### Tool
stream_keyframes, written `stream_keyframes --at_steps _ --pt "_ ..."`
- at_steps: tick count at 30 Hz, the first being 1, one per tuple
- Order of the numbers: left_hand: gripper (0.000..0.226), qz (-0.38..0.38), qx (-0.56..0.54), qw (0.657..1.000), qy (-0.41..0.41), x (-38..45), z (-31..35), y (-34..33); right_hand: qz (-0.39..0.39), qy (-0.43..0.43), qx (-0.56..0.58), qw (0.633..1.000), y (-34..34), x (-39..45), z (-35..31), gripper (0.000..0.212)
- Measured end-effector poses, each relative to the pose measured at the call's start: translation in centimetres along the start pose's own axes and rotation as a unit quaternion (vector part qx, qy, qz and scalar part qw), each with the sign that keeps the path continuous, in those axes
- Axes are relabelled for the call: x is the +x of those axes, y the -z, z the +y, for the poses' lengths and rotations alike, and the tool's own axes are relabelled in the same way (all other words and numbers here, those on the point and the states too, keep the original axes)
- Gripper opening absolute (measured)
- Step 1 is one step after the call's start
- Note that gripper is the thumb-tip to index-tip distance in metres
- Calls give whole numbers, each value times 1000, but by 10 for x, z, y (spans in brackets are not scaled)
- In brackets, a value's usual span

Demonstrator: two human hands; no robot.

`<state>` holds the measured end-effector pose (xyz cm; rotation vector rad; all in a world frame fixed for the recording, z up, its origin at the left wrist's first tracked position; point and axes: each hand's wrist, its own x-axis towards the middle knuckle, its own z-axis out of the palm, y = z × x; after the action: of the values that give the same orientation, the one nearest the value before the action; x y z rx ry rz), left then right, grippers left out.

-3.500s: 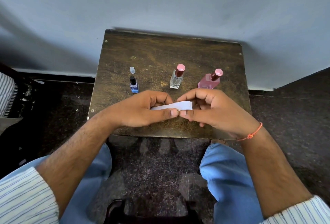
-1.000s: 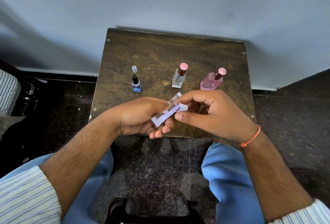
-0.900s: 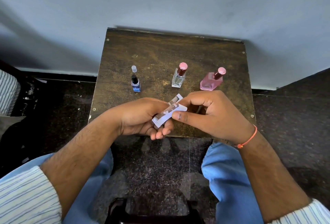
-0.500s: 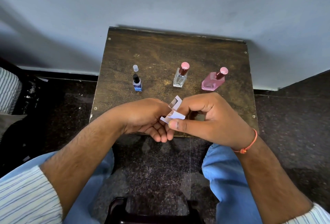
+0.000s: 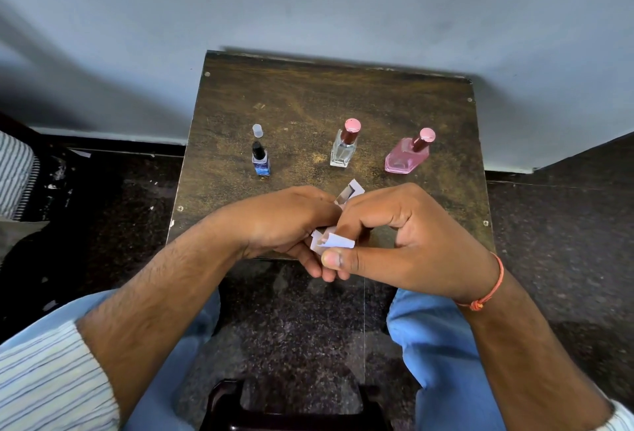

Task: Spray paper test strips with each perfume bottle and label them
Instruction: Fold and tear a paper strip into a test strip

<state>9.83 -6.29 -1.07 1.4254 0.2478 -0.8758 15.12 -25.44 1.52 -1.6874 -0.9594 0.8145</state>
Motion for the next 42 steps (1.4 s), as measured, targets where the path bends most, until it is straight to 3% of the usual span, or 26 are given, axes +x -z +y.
stream_keyframes --at_steps 8,10,13,15,17,19,22,25,27,30,33,42 --pt "30 -7 -13 1000 -24 5 0 -12 -7 5 -21 1000 7 -12 -6 14" --pt "31 13 -6 999 -40 11 -2 -17 -4 15 1 1000 8 -16 -11 15" --pt "32 86 -20 993 -75 25 -5 -21 -59 44 73 995 -6 -25 -24 6" --pt "30 80 -27 992 -94 22 3 -26 -65 57 88 992 -11 -30 -26 6" --pt "15 35 102 989 -104 14 7 -32 -1 72 91 993 -1 -34 -16 9" --pt "32 62 279 955 -74 16 2 -45 110 65 120 985 21 -41 -3 13" --pt "20 144 354 908 -172 40 -13 -66 273 70 139 949 58 -57 13 11" --pt "11 170 445 852 -218 62 -12 -87 373 73 88 921 88 -72 27 12" --pt "11 166 532 792 -249 75 -4 -96 419 68 85 902 100 -80 34 19" --pt "30 161 625 722 -250 110 8 -99 456 41 66 886 111 -91 43 13" --pt "43 163 663 687 -249 138 22 -99 462 12 16 886 115 -91 53 7" --pt "82 163 682 673 -234 163 42 -103 448 50 65 890 117 -91 48 22"
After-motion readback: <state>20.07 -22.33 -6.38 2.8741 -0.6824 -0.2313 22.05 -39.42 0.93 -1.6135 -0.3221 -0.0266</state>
